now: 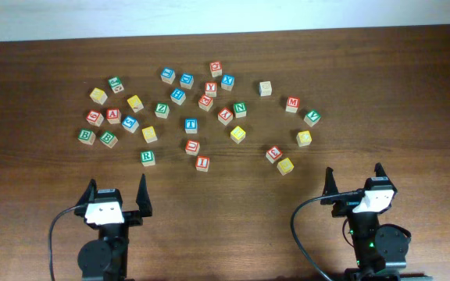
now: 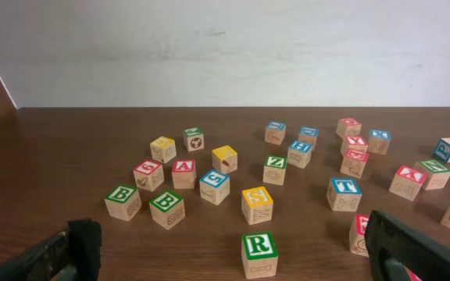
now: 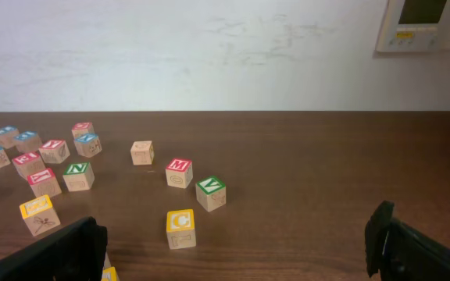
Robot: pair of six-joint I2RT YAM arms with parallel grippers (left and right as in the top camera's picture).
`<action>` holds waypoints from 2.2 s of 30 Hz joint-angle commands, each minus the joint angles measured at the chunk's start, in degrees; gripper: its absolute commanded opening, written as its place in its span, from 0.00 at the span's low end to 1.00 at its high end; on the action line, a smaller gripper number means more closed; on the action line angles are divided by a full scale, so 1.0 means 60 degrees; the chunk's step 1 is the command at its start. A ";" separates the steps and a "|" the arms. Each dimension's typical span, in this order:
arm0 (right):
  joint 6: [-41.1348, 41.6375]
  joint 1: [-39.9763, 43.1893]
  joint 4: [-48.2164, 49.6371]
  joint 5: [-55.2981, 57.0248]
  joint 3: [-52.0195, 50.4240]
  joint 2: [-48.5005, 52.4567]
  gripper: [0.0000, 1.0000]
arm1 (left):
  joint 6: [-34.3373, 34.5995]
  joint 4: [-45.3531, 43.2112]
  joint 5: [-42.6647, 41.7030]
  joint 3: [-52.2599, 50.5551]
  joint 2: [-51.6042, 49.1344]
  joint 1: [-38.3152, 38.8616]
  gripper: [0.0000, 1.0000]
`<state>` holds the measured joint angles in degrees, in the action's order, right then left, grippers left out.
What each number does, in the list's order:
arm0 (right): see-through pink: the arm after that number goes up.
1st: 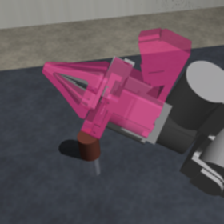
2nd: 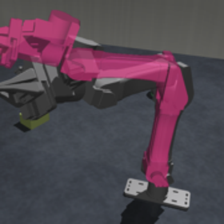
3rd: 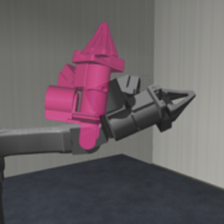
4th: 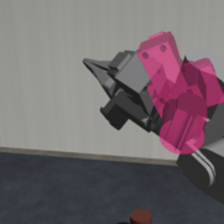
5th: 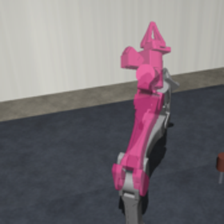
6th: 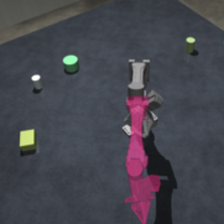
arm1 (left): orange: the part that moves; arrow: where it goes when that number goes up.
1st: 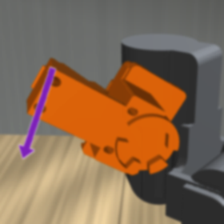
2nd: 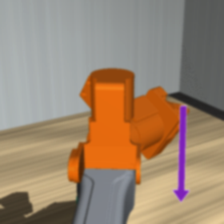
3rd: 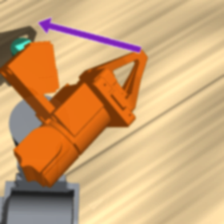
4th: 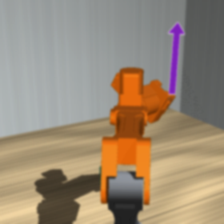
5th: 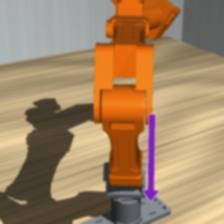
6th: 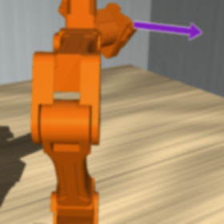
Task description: Spell out ICRA
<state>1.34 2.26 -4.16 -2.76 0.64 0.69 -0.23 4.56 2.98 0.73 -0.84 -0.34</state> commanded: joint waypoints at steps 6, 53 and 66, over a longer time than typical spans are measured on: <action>0.0029 0.0066 -0.0051 0.0076 -0.0055 -0.0062 0.98 | 0.0029 0.0040 -0.0131 -0.0036 0.0091 -0.0033 0.99; 0.0029 0.0066 -0.0047 0.0076 -0.0055 -0.0062 0.98 | 0.2310 -0.1996 -0.5096 0.2288 -0.0484 -0.0033 0.99; 0.0029 0.0066 -0.0047 0.0076 -0.0055 -0.0062 0.98 | -0.0933 0.5435 -0.7355 1.0714 -0.7588 -0.0033 0.99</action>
<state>1.32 2.28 -4.14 -2.55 0.62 0.64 -4.05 31.40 -37.89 55.94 -41.04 -0.45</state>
